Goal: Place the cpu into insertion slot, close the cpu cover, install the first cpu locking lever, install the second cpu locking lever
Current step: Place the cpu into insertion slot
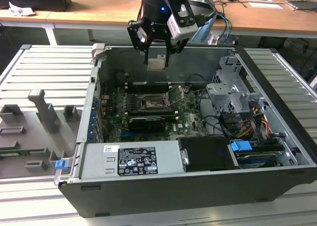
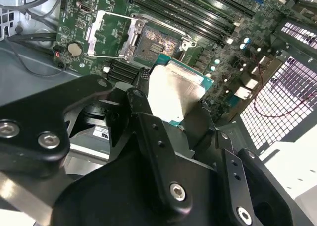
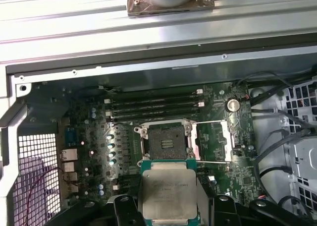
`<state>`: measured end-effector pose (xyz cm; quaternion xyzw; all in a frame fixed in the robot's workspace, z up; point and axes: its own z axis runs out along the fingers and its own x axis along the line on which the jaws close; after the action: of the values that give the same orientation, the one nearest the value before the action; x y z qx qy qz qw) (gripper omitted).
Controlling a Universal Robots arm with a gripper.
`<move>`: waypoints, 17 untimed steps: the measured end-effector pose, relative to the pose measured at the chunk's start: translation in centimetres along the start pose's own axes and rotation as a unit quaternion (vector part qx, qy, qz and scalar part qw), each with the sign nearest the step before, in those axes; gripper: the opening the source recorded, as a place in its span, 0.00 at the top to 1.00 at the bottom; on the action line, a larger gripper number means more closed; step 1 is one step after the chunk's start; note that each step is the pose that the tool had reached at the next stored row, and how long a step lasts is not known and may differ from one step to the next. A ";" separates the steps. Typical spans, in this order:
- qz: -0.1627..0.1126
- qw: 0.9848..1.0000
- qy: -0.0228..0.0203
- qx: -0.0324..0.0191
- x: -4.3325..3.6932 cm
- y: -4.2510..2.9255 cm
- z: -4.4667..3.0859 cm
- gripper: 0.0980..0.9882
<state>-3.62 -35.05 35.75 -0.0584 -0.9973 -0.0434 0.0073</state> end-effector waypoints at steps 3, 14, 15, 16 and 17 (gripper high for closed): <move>0.007 1.000 -0.001 0.000 0.00 0.00 0.01 0.52; 0.044 0.999 -0.004 -0.001 0.00 0.00 0.03 0.52; 0.045 0.999 -0.004 -0.001 0.00 0.00 0.03 0.52; 0.047 0.999 -0.004 -0.001 0.00 0.00 0.03 0.52; 0.048 0.999 -0.004 -0.001 0.00 0.00 0.04 0.52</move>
<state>-3.62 -35.05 35.71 -0.1065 -0.9933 -0.0437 0.0052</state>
